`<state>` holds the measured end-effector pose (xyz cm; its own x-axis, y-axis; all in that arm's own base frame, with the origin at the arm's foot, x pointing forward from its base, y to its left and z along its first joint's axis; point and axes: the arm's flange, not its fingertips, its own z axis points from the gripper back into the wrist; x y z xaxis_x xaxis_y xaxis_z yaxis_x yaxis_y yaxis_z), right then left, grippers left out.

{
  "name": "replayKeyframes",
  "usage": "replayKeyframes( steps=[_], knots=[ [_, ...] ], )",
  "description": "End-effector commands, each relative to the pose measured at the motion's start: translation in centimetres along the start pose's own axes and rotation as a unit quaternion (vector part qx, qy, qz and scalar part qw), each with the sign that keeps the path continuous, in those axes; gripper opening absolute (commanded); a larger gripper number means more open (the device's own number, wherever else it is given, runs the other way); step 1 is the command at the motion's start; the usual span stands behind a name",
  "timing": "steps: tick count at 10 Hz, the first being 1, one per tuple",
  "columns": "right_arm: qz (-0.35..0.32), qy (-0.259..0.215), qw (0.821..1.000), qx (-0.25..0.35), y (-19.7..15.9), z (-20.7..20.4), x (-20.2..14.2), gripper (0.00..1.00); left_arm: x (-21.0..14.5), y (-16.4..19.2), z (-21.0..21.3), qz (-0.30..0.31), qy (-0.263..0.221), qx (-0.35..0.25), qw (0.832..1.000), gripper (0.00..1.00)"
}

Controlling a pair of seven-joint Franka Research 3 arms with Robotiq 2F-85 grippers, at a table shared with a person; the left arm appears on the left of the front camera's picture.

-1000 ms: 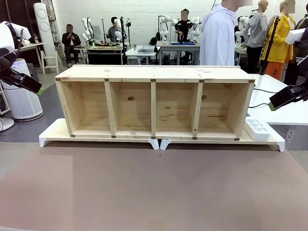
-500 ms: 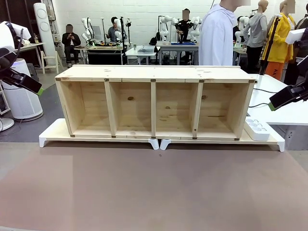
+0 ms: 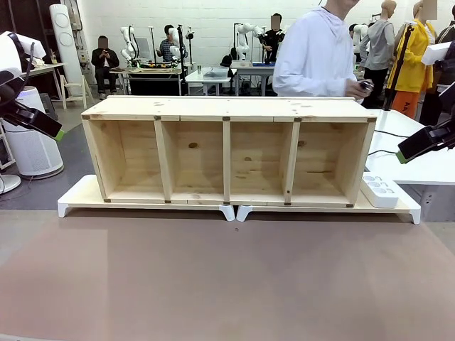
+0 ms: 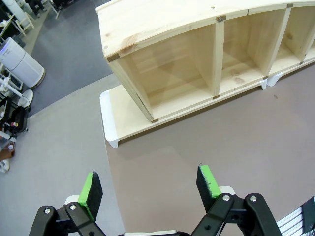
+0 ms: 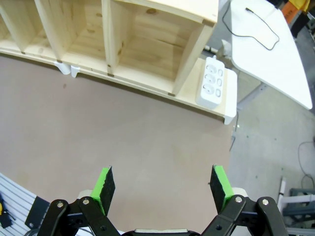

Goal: Perform cable management.
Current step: When the cord part of the Power Cable appears at the lower middle area of the table and stops, grasp the cord part of the Power Cable.

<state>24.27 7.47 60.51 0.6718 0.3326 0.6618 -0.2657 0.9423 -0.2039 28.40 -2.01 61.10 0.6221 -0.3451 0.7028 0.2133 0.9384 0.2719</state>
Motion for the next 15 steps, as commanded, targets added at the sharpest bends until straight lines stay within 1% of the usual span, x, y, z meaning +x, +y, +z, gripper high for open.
replayKeyframes(
  steps=[1, 15],
  knots=[
    [0.004, -0.001, 1.0, 0.001, 0.01, -0.24, 0.15, 1.0, 0.19, -0.07, -0.15, -0.002, -0.004, 0.004, 1.0, 1.0],
    [0.004, -0.001, 1.0, 0.001, 0.01, -0.24, 0.15, 1.0, 0.19, -0.07, -0.15, -0.002, -0.004, 0.004, 1.0, 1.0]
  ],
)
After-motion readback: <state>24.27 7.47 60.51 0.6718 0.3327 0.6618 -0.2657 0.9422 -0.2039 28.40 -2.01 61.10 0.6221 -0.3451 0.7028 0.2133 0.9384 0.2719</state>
